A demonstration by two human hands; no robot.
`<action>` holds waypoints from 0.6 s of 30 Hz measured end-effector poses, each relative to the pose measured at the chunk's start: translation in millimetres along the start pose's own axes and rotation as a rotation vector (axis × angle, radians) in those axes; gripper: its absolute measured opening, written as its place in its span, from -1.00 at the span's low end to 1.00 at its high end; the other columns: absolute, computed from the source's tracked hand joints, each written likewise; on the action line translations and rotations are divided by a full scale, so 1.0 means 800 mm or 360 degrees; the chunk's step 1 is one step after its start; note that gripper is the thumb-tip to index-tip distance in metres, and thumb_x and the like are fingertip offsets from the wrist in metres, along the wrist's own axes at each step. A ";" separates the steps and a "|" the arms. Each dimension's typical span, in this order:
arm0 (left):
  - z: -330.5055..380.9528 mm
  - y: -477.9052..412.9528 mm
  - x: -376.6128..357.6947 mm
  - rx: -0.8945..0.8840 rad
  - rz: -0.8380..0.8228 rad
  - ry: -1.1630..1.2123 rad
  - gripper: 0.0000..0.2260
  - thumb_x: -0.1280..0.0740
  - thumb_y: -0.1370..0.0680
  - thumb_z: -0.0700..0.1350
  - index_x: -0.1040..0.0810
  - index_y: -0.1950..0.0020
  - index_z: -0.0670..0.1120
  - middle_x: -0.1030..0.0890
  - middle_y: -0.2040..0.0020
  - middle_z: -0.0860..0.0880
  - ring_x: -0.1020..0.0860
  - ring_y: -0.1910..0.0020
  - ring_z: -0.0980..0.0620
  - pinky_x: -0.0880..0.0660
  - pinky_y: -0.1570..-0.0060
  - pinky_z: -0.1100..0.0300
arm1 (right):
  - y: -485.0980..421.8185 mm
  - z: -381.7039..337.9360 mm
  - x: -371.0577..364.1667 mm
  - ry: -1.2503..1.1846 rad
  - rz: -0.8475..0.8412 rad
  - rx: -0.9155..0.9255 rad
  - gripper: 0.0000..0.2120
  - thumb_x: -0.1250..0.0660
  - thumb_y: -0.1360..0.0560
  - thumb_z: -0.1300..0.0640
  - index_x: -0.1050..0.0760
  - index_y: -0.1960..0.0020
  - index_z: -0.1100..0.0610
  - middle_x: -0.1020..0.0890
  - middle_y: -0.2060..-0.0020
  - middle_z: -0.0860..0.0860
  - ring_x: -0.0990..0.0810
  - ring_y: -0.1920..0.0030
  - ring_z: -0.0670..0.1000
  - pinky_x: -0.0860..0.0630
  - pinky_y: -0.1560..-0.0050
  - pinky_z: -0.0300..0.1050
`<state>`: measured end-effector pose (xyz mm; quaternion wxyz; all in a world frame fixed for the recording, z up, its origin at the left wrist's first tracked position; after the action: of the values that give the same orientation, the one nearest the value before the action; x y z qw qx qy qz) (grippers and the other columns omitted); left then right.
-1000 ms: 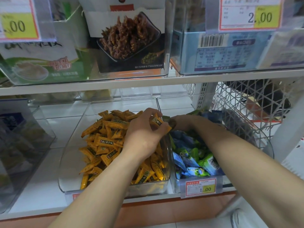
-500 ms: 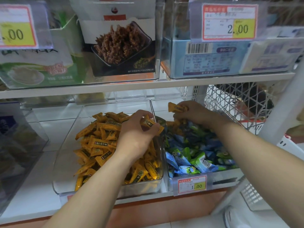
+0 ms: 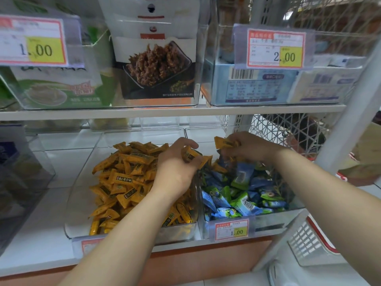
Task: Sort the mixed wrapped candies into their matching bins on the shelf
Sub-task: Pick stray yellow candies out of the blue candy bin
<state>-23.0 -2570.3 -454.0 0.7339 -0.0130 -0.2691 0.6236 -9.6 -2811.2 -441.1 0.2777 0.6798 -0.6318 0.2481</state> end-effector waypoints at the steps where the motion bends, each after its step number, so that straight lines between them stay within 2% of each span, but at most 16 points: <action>1: 0.001 0.000 0.000 0.0022 0.0000 0.0010 -0.84 -0.48 -0.49 -0.11 -0.56 0.01 0.09 -0.53 0.37 0.03 -0.44 0.53 0.14 -0.33 0.52 0.37 | 0.000 -0.002 0.002 0.0124 0.0031 -0.0019 -0.79 -0.49 -0.49 -0.02 -0.62 0.08 0.12 -0.70 0.23 -0.03 -0.63 0.25 -0.12 -0.45 0.23 -0.28; 4: 0.002 -0.002 0.002 0.0114 0.0037 0.0088 -0.85 -0.48 -0.49 -0.14 -0.58 0.03 0.07 -0.61 0.16 -0.01 -0.55 0.39 0.04 -0.47 0.44 0.28 | 0.006 -0.013 0.006 0.0140 0.0081 -0.0041 -0.82 -0.48 -0.49 -0.02 -0.63 0.09 0.10 -0.72 0.21 -0.01 -0.68 0.22 -0.06 -0.53 0.22 -0.18; 7: 0.001 -0.006 0.014 0.0190 0.0115 0.0152 -0.84 -0.46 -0.49 -0.15 -0.60 -0.01 0.06 -0.62 0.07 0.04 -0.56 0.26 0.10 -0.45 0.37 0.41 | 0.009 -0.036 0.000 -0.0251 0.0066 -0.0030 -0.80 -0.48 -0.50 0.06 -0.59 -0.01 0.17 -0.74 0.18 0.08 -0.74 0.22 0.12 -0.63 0.30 -0.08; 9: -0.002 -0.009 0.028 0.0259 0.0172 0.0205 -0.77 -0.43 -0.53 -0.18 -0.61 -0.15 0.05 -0.63 -0.02 0.05 -0.62 0.07 0.04 -0.58 0.09 0.29 | 0.007 -0.058 -0.011 -0.0366 0.0021 0.0008 -0.75 -0.48 -0.51 0.04 -0.56 -0.07 0.17 -0.74 0.16 0.09 -0.74 0.22 0.15 -0.67 0.28 -0.01; 10: -0.004 -0.010 0.036 0.0306 0.0205 0.0238 -0.74 -0.40 -0.55 -0.18 -0.59 -0.22 0.04 -0.62 -0.07 0.03 -0.64 0.02 0.02 -0.60 0.03 0.19 | 0.004 -0.071 -0.021 -0.0374 -0.0009 0.0046 -0.73 -0.47 -0.51 0.01 -0.55 -0.08 0.15 -0.75 0.16 0.08 -0.74 0.23 0.14 -0.65 0.34 -0.04; 11: -0.007 -0.011 0.045 0.0339 0.0240 0.0261 -0.71 -0.38 -0.57 -0.18 -0.57 -0.27 0.05 -0.62 -0.10 0.00 -0.65 0.03 0.01 -0.62 0.06 0.17 | 0.001 -0.083 -0.031 -0.0369 -0.0039 0.0079 -0.72 -0.47 -0.51 -0.03 -0.54 -0.08 0.13 -0.75 0.16 0.07 -0.74 0.23 0.12 -0.60 0.41 -0.11; 14: -0.013 -0.007 0.072 0.0255 0.0376 0.0136 -0.72 -0.37 -0.58 -0.10 -0.53 -0.27 0.11 -0.67 0.02 0.02 -0.64 0.16 0.06 -0.59 0.25 0.23 | -0.015 -0.117 -0.061 -0.0310 -0.0094 0.0125 -0.66 -0.48 -0.46 -0.13 -0.53 -0.05 0.09 -0.74 0.20 0.04 -0.73 0.30 0.06 -0.50 0.49 -0.23; 16: -0.017 -0.004 0.094 0.0157 0.0431 -0.0109 -0.77 -0.37 -0.57 -0.01 -0.52 -0.21 0.17 -0.67 0.14 0.10 -0.63 0.21 0.07 -0.56 0.26 0.13 | -0.030 -0.135 -0.079 -0.0212 -0.0062 0.0139 -0.58 -0.52 -0.40 -0.18 -0.57 -0.02 0.13 -0.73 0.23 0.06 -0.70 0.35 -0.02 -0.52 0.47 -0.24; 18: -0.023 -0.002 0.114 0.0148 0.0471 -0.0353 -0.80 -0.35 -0.56 0.02 -0.52 -0.18 0.20 -0.66 0.17 0.14 -0.63 0.17 0.02 -0.55 0.22 0.10 | -0.043 -0.149 -0.097 -0.0030 -0.0040 0.0121 -0.51 -0.53 -0.34 -0.23 -0.58 -0.03 0.14 -0.68 0.21 0.02 -0.68 0.32 -0.09 -0.53 0.43 -0.26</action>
<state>-6.7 -2480.6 -434.8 0.5997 0.0504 -0.3144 0.7341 20.1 -2671.4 -410.7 0.2488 0.7001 -0.6159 0.2619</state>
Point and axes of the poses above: each hand's wrist, its own y-axis away from the middle knuckle, its own x-axis out of the back of the hand, z = x × y, the point moved 3 cm from there along -y, towards the middle knuckle
